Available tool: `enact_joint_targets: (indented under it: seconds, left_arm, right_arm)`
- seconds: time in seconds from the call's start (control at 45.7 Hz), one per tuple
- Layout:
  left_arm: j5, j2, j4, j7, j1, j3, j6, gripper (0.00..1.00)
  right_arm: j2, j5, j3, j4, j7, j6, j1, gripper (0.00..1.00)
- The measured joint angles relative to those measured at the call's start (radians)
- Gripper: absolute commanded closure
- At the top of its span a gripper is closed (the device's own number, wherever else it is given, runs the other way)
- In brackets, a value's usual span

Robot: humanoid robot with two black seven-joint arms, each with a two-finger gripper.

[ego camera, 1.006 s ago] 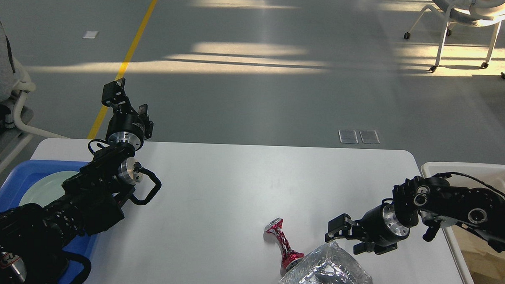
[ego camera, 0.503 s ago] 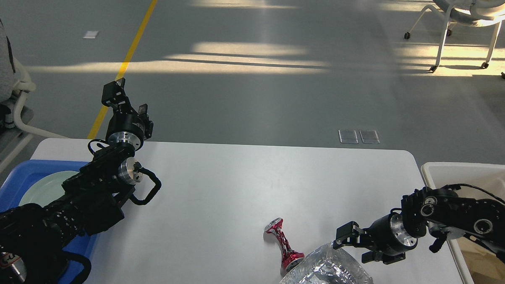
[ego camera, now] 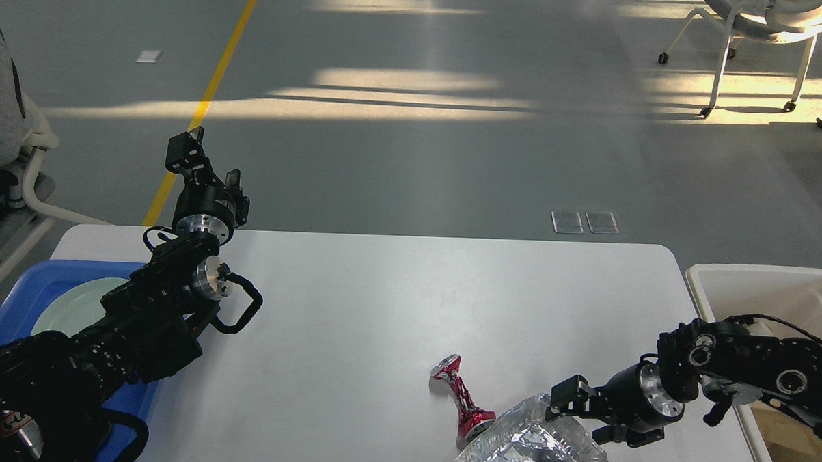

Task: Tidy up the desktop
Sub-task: 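Close the right gripper on the edge of the foil package, then lift the foil package up off the table with the right gripper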

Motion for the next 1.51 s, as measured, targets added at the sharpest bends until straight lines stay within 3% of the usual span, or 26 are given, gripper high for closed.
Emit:
enact_joint_targets:
  seconds: [0.175,0.263,0.525,0.722,1.269,1.509]
  left_arm:
    - [0.000,0.000,0.000,0.000,0.000,0.000,0.000,0.04]
    - [0.000,0.000,0.000,0.000,0.000,0.000,0.000,0.04]
    - [0.000,0.000,0.000,0.000,0.000,0.000,0.000,0.04]
    - [0.000,0.000,0.000,0.000,0.000,0.000,0.000,0.04]
    - [0.000,0.000,0.000,0.000,0.000,0.000,0.000,0.04]
    - [0.000,0.000,0.000,0.000,0.000,0.000,0.000,0.04]
  right_arm:
    - [0.012,0.000,-0.001,0.000,0.000,0.000,-0.013,0.24]
    - [0.017,0.000,-0.001,0.000,-0.001,0.001,-0.017,0.34]
    - [0.024,0.004,-0.003,0.000,-0.003,0.013,-0.017,0.75]
    - [0.021,0.031,-0.002,0.001,-0.004,0.054,-0.007,1.00]
    - [0.011,0.187,-0.002,0.005,-0.004,0.251,0.038,1.00]
    - [-0.086,0.247,-0.002,0.075,-0.008,0.319,0.155,1.00]
